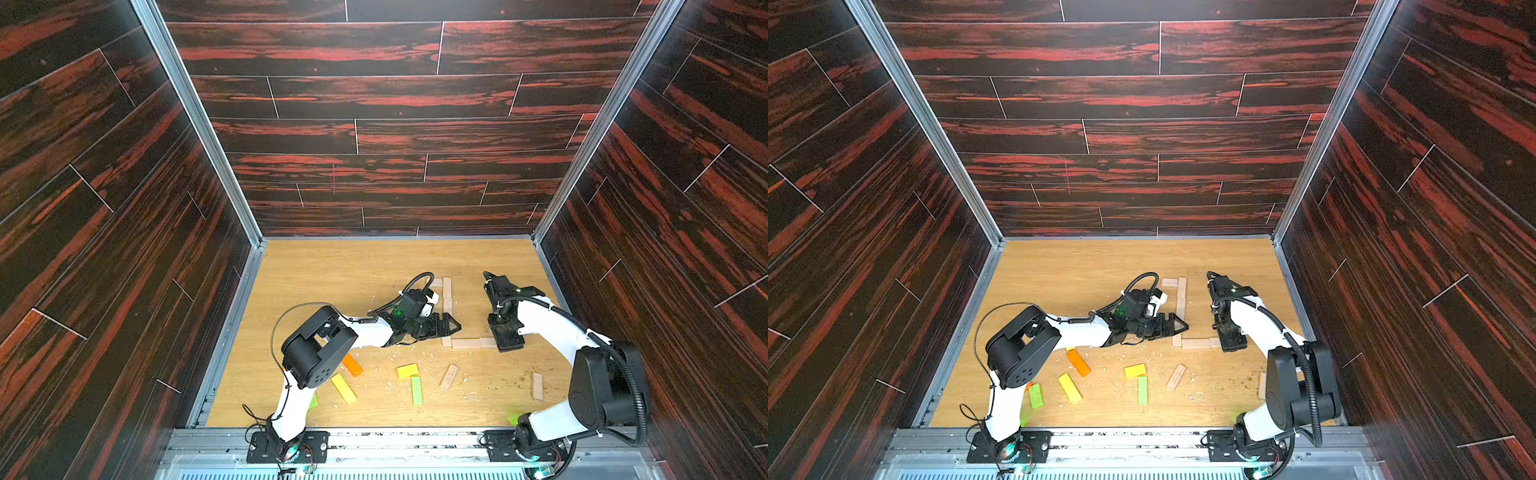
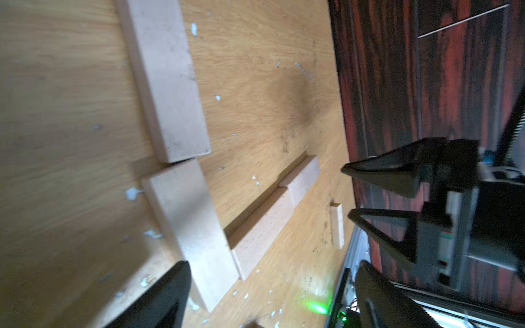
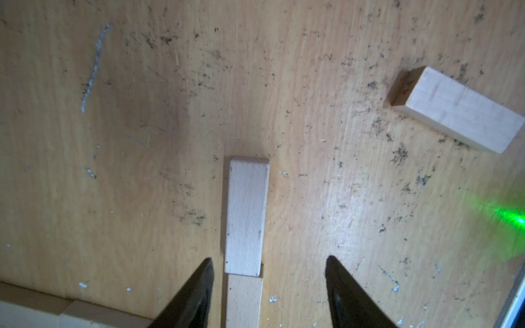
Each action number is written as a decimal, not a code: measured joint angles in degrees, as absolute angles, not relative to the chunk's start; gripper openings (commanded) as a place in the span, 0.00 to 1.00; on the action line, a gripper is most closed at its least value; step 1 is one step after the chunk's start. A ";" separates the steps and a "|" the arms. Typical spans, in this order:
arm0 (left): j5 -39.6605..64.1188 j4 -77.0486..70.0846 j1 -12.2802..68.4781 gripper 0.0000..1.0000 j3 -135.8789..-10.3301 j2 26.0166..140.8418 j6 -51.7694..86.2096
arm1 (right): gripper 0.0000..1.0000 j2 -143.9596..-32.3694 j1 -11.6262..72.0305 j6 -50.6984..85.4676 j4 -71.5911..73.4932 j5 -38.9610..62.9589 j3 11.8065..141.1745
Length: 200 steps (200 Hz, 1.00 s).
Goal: Assemble a giraffe with building blocks
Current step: Pick up the building block from the center of the board.
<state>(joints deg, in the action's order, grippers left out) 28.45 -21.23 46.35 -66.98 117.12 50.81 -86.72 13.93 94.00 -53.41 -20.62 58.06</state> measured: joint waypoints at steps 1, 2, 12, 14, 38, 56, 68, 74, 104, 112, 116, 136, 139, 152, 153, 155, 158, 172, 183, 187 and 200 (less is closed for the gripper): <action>28.42 -21.19 46.35 0.98 -66.98 117.12 50.81 | 0.64 -86.72 13.93 93.97 -53.41 -20.62 58.04; 28.36 -21.10 46.35 0.98 -66.98 117.12 50.81 | 0.64 -86.70 13.93 93.97 -53.41 -20.62 58.04; 27.92 -20.56 46.35 0.98 -66.98 117.12 50.63 | 0.64 -86.56 13.93 93.93 -53.43 -20.64 57.98; 27.88 -20.51 46.35 0.98 -66.98 117.12 50.57 | 0.64 -86.54 13.93 93.91 -53.45 -20.64 57.95; 27.20 -19.49 46.35 0.99 -67.22 117.38 50.35 | 0.64 -85.71 13.89 93.80 -53.76 -20.88 57.78; 26.87 -18.83 46.35 0.99 -68.40 118.52 50.35 | 0.64 -84.97 13.85 93.78 -54.06 -21.23 57.67; 26.81 -18.59 46.35 0.99 -69.23 119.37 50.35 | 0.64 -84.49 13.74 93.76 -54.19 -21.50 57.67; 26.79 -18.52 46.35 0.99 -69.60 119.77 50.35 | 0.64 -84.31 13.72 93.73 -54.26 -21.58 57.67; 27.00 -18.90 46.35 0.99 -71.18 121.21 50.35 | 0.64 -83.96 13.30 93.32 -54.46 -21.71 57.67; 27.00 -18.90 46.35 0.99 -71.37 121.36 50.35 | 0.64 -83.96 13.17 93.17 -54.50 -21.74 57.67; 27.03 -18.92 46.35 0.99 -71.48 121.45 50.35 | 0.64 -83.96 13.10 93.14 -54.52 -21.74 57.67; 27.07 -18.98 46.35 0.99 -71.66 121.58 50.37 | 0.64 -83.77 12.95 92.90 -54.59 -21.76 57.65; 27.07 -18.96 46.35 0.99 -71.68 121.58 50.37 | 0.64 -83.74 12.91 92.90 -54.63 -21.76 57.65; 27.11 -18.96 46.35 0.99 -71.70 121.60 50.37 | 0.64 -83.66 12.84 92.84 -54.63 -21.76 57.65; 27.11 -18.96 46.35 0.99 -71.70 121.60 50.37 | 0.64 -83.66 12.84 92.82 -54.63 -21.76 57.65; 27.14 -18.96 46.35 0.99 -71.70 121.60 50.37 | 0.64 -83.66 12.84 92.82 -54.63 -21.74 57.65; 27.14 -18.96 46.35 0.99 -71.70 121.60 50.37 | 0.64 -83.66 12.84 92.79 -54.63 -21.76 57.65; 27.27 -18.98 46.35 0.99 -71.72 121.64 50.37 | 0.65 -83.66 12.82 92.73 -54.63 -21.76 57.65; 27.46 -19.03 46.35 0.99 -71.85 121.78 50.37 | 0.64 -83.66 12.80 92.73 -54.63 -21.76 57.65; 27.49 -19.07 46.37 0.99 -71.92 121.80 50.37 | 0.64 -83.66 12.80 92.73 -54.63 -21.74 57.63; 27.51 -19.07 46.41 0.99 -72.07 121.91 50.39 | 0.64 -83.66 12.80 92.73 -54.65 -21.74 57.54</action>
